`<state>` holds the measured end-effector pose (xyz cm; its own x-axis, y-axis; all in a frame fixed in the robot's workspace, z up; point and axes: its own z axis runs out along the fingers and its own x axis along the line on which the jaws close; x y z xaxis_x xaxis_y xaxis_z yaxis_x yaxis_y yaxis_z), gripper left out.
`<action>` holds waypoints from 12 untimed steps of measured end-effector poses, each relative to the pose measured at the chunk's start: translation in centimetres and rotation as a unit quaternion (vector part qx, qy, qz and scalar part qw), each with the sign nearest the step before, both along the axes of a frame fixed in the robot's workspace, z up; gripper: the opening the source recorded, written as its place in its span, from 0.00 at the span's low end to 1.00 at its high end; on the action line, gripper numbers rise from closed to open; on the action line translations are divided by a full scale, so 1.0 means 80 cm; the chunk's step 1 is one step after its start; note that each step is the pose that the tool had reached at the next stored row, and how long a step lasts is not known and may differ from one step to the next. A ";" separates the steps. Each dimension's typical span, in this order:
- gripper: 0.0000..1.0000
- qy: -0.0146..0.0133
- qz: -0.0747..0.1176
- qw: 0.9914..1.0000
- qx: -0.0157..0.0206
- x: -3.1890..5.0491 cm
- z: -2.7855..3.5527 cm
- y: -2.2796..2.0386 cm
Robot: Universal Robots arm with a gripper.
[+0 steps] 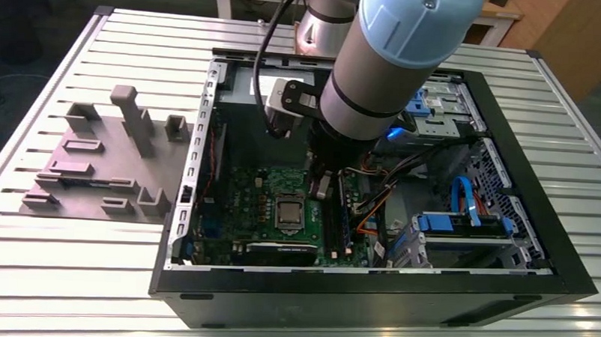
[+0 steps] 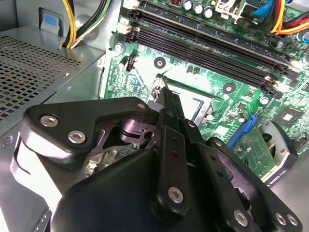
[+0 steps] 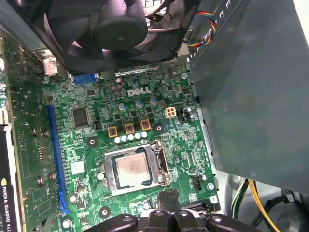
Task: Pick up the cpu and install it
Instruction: 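Install the first cpu locking lever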
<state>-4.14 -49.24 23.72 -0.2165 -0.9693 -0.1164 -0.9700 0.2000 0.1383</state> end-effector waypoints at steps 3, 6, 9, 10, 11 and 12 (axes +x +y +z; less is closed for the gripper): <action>0.11 0.000 0.000 1.000 0.000 0.000 0.0000 0.0000; 0.11 0.000 0.000 1.000 0.000 0.000 0.0000 0.0000; 0.11 0.000 0.000 1.000 0.000 0.000 0.0001 0.0000; 0.11 0.000 0.000 1.000 0.000 0.000 0.0001 0.0000; 0.11 0.000 0.000 1.000 0.000 0.000 0.0000 0.0000; 0.11 0.000 0.001 1.000 0.000 0.000 0.0000 -0.0001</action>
<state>-4.14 -49.25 23.72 -0.2143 -0.9698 -0.1161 -0.9704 0.1979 0.1384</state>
